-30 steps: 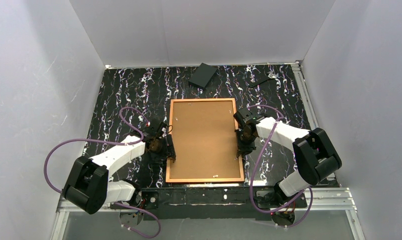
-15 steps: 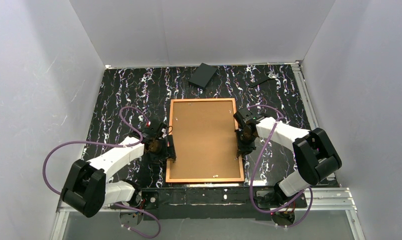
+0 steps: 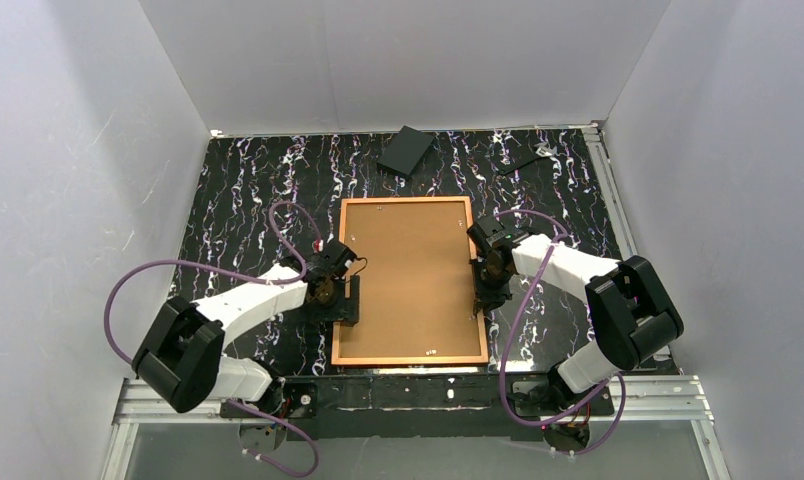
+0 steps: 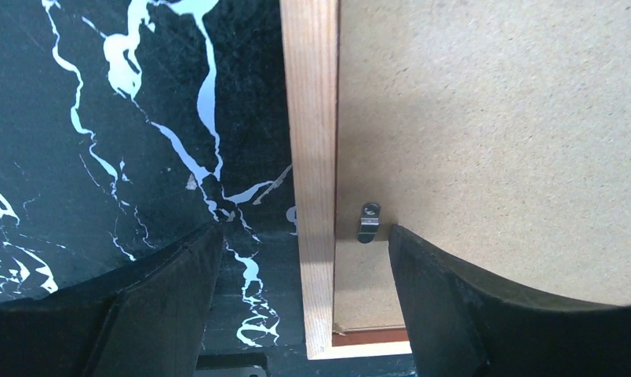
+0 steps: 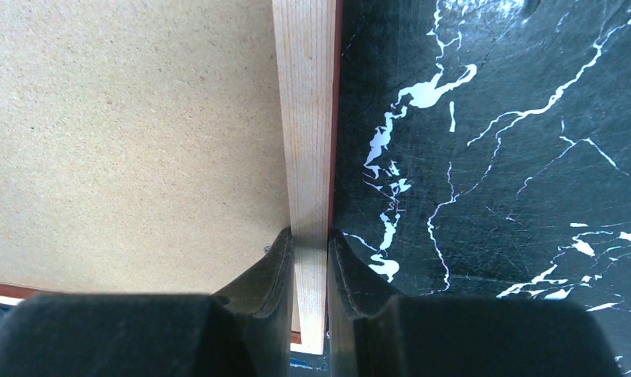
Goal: Put the photo into the frame
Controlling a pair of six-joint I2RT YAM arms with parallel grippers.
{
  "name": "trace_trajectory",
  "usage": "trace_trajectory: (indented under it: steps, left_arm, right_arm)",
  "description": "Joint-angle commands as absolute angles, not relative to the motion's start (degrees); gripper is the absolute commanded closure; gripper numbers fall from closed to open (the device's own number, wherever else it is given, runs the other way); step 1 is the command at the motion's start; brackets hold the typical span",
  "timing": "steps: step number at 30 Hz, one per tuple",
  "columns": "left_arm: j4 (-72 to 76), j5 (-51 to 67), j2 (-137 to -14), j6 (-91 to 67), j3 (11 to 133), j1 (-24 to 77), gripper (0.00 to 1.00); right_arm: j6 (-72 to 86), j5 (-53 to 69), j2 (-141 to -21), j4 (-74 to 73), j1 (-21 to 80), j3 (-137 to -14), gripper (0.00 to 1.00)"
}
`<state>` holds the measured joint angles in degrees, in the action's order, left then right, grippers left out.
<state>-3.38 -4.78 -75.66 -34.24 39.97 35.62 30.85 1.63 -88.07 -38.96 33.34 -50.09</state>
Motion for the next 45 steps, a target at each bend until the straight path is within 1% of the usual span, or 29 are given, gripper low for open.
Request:
trace_trajectory:
  steps: [1, 12, 13, 16, 21, 22, 24, 27, 33, 36, 40, 41, 42, 44, 45]
  left_arm:
    - [-10.3, -9.9, -77.9, -32.1, 42.3, 37.3, 0.24]
    - [-10.0, -10.2, -80.6, -31.4, 42.9, 38.8, 0.31]
    - [-9.8, -10.3, -80.5, -31.8, 42.5, 39.1, 0.32]
    - [-9.0, -9.7, -80.7, -32.0, 41.9, 39.5, 0.42]
    - [-9.1, -9.4, -81.6, -31.4, 42.0, 39.6, 0.48]
    - [-9.1, -9.3, -81.6, -31.4, 41.9, 39.7, 0.51]
    - [-9.2, -9.3, -81.7, -31.3, 41.9, 39.7, 0.55]
    - [-9.4, -9.2, -81.7, -31.0, 41.6, 39.7, 0.67]
    - [-9.6, -10.0, -80.8, -30.9, 41.6, 39.7, 0.71]
    - [-9.6, -10.0, -80.7, -30.9, 41.6, 39.7, 0.75]
    - [-9.3, -9.2, -80.8, -31.1, 42.1, 39.7, 0.74]
    - [-9.0, -8.8, -80.7, -31.1, 42.2, 39.7, 0.71]
    - [-8.8, -8.4, -80.4, -31.1, 42.3, 39.7, 0.64]
    - [-8.1, -7.9, -79.1, -31.2, 42.4, 39.7, 0.44]
    - [-7.7, -7.9, -78.0, -31.4, 42.1, 39.7, 0.37]
  right_arm:
    - [30.0, 0.3, -89.3, -39.1, 33.9, -48.3, 0.99]
    - [29.8, 0.3, -89.5, -39.0, 33.9, -48.2, 0.99]
    - [29.8, 0.3, -89.5, -39.1, 33.9, -48.3, 0.99]
    - [29.9, 0.5, -89.3, -39.1, 33.9, -48.5, 0.99]
    - [30.0, 0.6, -89.1, -39.1, 33.9, -48.5, 0.99]
    - [29.9, 0.6, -89.1, -39.1, 33.9, -48.5, 0.99]
    - [29.9, 0.5, -89.2, -39.0, 33.9, -48.4, 0.99]
    - [29.9, 0.8, -89.4, -38.9, 33.9, -48.3, 0.99]
    - [29.9, 0.9, -89.6, -38.7, 33.9, -48.3, 0.99]
    - [30.0, 1.0, -89.6, -38.6, 33.9, -48.2, 0.99]
    - [30.0, 1.2, -89.6, -38.7, 33.9, -48.3, 0.99]
    - [30.0, 1.2, -89.5, -38.7, 33.9, -48.4, 0.99]
    - [29.8, 1.3, -89.3, -38.8, 33.9, -48.5, 0.99]
    - [29.7, 1.6, -88.6, -38.8, 34.0, -48.5, 0.99]
    - [29.6, 1.7, -88.1, -38.8, 33.9, -48.5, 0.99]
